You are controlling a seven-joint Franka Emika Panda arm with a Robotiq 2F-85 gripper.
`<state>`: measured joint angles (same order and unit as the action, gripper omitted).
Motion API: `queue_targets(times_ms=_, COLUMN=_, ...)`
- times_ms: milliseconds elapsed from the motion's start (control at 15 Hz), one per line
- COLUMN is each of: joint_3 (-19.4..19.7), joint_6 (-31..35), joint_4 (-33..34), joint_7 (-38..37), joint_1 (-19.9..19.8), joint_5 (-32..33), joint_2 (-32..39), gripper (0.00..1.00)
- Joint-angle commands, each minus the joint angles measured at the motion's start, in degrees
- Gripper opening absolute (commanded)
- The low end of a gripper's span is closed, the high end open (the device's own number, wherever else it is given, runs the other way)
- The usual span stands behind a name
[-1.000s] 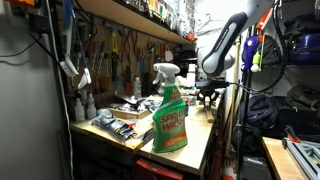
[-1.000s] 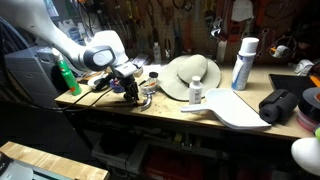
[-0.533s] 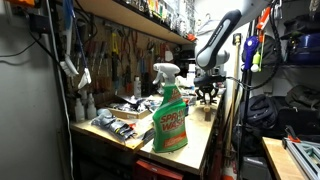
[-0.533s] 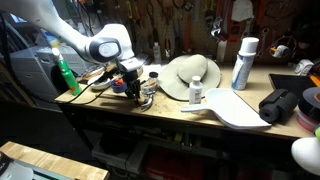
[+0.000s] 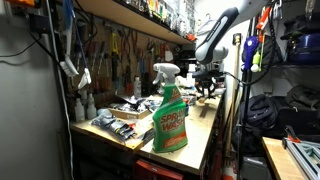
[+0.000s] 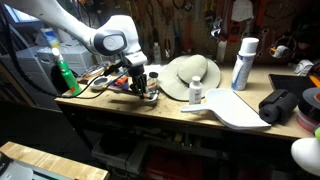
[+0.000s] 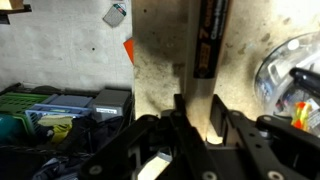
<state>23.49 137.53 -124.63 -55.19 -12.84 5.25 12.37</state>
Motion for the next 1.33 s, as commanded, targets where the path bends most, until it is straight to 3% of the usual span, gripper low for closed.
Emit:
queue_targets(times_ms=0, joint_3=0.07, joint_6=-0.56, joint_4=0.62, joint_7=0.96, joint_1=-1.52, joint_5=0.54, joint_2=-2.4, gripper=0.08)
queue_targets(times_ms=267, joint_3=-0.13, joint_6=2.34, joint_4=-0.36, joint_7=3.41, joint_1=-2.61, joint_5=0.63, joint_2=-6.12, gripper=0.08)
queue_targets(times_ms=667, joint_3=-2.81, joint_6=10.83, joint_4=-5.56, joint_7=18.0, joint_1=-2.73, joint_5=-2.34, joint_2=-15.33, gripper=0.08)
queue_targets(times_ms=933, joint_3=-5.61, joint_6=11.09, joint_4=-10.34, joint_7=26.98, joint_1=-2.45, joint_5=0.59, joint_2=-20.39, gripper=0.08)
queue_targets(times_ms=1267, joint_3=-9.74, joint_6=16.58, joint_4=-17.43, joint_7=35.31, joint_1=-2.28, joint_5=3.73, joint_2=-25.2, gripper=0.08)
